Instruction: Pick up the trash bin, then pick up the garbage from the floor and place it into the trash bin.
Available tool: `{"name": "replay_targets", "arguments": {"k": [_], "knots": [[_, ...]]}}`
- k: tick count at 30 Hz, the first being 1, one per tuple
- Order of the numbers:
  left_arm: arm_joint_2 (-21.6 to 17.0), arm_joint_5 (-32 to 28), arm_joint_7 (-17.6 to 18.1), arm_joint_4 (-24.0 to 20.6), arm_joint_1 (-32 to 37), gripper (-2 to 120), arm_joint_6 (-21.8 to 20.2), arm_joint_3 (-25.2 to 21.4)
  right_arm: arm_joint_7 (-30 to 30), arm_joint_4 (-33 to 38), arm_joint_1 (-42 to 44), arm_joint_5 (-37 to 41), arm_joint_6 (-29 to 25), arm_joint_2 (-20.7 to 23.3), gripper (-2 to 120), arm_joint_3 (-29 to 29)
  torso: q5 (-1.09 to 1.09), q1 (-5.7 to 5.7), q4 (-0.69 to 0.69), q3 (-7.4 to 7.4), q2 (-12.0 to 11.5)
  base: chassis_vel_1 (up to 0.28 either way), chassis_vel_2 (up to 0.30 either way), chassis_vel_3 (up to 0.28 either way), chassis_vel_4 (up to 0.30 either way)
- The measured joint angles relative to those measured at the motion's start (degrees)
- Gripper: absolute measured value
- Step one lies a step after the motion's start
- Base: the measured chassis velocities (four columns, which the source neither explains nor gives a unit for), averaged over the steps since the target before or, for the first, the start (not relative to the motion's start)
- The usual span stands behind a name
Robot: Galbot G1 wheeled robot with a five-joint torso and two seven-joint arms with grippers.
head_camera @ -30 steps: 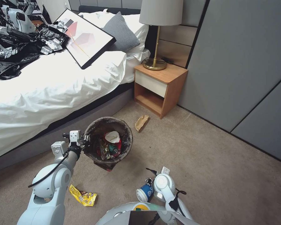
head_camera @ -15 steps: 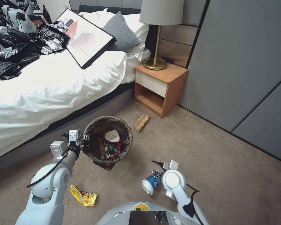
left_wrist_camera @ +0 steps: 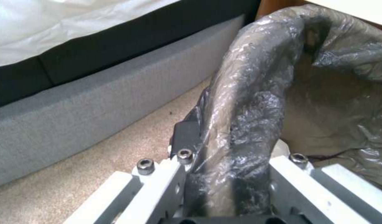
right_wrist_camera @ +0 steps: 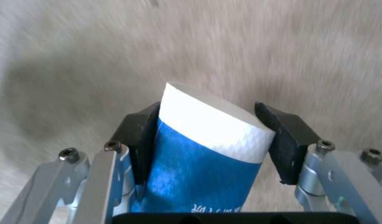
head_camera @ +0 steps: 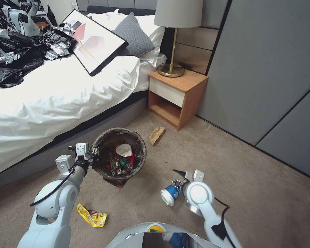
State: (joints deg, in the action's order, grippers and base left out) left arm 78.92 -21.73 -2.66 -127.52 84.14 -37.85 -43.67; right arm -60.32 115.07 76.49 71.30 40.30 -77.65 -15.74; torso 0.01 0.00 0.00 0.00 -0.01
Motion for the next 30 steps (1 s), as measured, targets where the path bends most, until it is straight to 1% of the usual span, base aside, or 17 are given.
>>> {"name": "replay_targets", "arguments": {"k": [3, 7, 9, 10, 11, 12, 13, 15, 16, 18, 19, 20, 22, 23, 25, 27, 30], "knots": [[0.05, 0.03, 0.13, -0.28, 0.01, 5, -0.58, 0.07, -1.77, 5.66, -2.61, 4.14, 1.16, 3.17, 54, -1.77, -0.01, 0.0, 0.0, 0.0, 0.0, 0.0, 0.0, 0.0, 0.0], [0.14, 0.01, 0.48, -0.56, 0.02, 5, -1.32, 0.27, -3.55, 9.62, -5.51, 8.37, 1.79, 6.36, 54, -2.67, -0.01, 0.0, 0.0, 0.0, 0.01, 0.0, 0.0, 0.0, 0.0], [0.19, 0.0, 0.64, -0.8, 0.07, 5, -2.25, 0.42, -4.81, 12.49, -9.18, 12.7, 1.89, 11.58, 54, -2.78, 0.01, 0.0, 0.0, 0.0, 0.01, 0.0, 0.0, 0.0, 0.0], [0.19, 0.0, 0.64, -0.8, 0.07, 5, -2.25, 0.42, -4.81, 12.49, -9.18, 12.7, 1.89, 11.58, 54, -2.78, 0.01, 0.0, 0.0, 0.0, 0.01, 0.0, 0.0, 0.0, 0.0], [0.21, -0.04, 0.89, -0.95, 0.1, 5, -3.01, 0.48, -5.56, 14.17, -12.48, 16.24, 1.93, 15.89, 54, -2.67, -0.01, 0.0, 0.0, 0.0, 0.01, 0.0, 0.0, 0.0, 0.0], [0.24, -0.04, 1.0, -0.97, 0.11, 5, -3.36, 0.49, -5.8, 14.87, -14.63, 18.61, 1.93, 18.19, 54, -2.4, 0.0, 0.0, -0.01, 0.0, 0.01, 0.0, 0.0, 0.0, 0.0], [0.24, -0.04, 1.0, -0.97, 0.11, 5, -3.36, 0.49, -5.8, 14.87, -14.63, 18.61, 1.93, 18.19, 54, -2.4, 0.0, 0.0, -0.01, 0.0, 0.01, 0.0, 0.0, 0.0, 0.0], [0.25, -0.05, 1.2, -1.04, 0.16, 5, -4.15, 0.49, -6.31, 15.98, -21.62, 25.5, 1.95, 22.91, 54, -0.97, 0.0, 0.0, -0.01, 0.0, 0.01, 0.0, 0.0, 0.0, 0.0], [0.25, -0.05, 1.2, -1.04, 0.16, 5, -4.15, 0.49, -6.31, 15.98, -21.62, 25.5, 1.95, 22.91, 54, -0.97, 0.0, 0.0, -0.01, 0.0, 0.01, 0.0, 0.0, 0.0, 0.0], [0.33, 0.02, 1.33, -1.05, 0.18, 5, -4.26, 0.48, -6.37, 15.96, -30.63, 31.92, 1.96, 26.08, 54, 2.62, 0.02, 0.0, -0.01, 0.0, 0.0, 0.0, 0.0, 0.0, 0.0], [0.33, 0.02, 1.33, -1.05, 0.18, 5, -4.26, 0.48, -6.37, 15.96, -30.63, 31.92, 1.96, 26.08, 54, 2.62, 0.02, 0.0, -0.01, 0.0, 0.0, 0.0, 0.0, 0.0, 0.0], [0.39, 0.05, 1.35, -1.08, 0.18, 5, -4.26, 0.48, -6.3, 15.69, -34.44, 33.94, 1.96, 26.84, 54, 4.27, 0.01, 0.0, -0.01, 0.0, 0.0, 0.0, 0.0, 0.0, 0.0], [0.67, 0.24, 1.53, -1.4, 0.23, 5, -4.27, 0.54, -5.46, 13.72, -47.62, 41.94, 1.96, 27.52, 54, 10.81, -0.01, 0.0, 0.01, 0.0, 0.0, 0.0, 0.0, 0.0, 0.0], [0.67, 0.24, 1.53, -1.4, 0.23, 5, -4.27, 0.54, -5.46, 13.72, -47.62, 41.94, 1.96, 27.52, 54, 10.81, -0.01, 0.0, 0.01, 0.0, 0.0, 0.0, 0.0, 0.0, 0.0], [0.86, 0.26, 1.7, -1.53, 0.25, 5, -4.32, 0.59, -5.29, 11.83, -57.09, 47.32, 1.95, 26.0, 54, 14.97, -0.01, 0.0, 0.02, 0.01, 0.0, 0.0, 0.0, 0.0, 0.0], [0.9, 0.28, 1.71, -1.54, 0.25, 5, -4.38, 0.59, -5.3, 11.26, -59.65, 48.69, 1.95, 25.27, 54, 16.33, -0.04, 0.0, 0.02, 0.0, 0.01, 0.0, 0.0, 0.0, 0.0], [0.9, 0.57, 1.61, -1.34, 0.25, 5, -4.39, 0.45, -4.02, 8.32, -67.03, 51.55, 1.94, 21.92, 54, 22.72, -0.03, 0.0, 0.02, 0.0, 0.01, 0.0, 0.0, 0.0, 0.0]]}}
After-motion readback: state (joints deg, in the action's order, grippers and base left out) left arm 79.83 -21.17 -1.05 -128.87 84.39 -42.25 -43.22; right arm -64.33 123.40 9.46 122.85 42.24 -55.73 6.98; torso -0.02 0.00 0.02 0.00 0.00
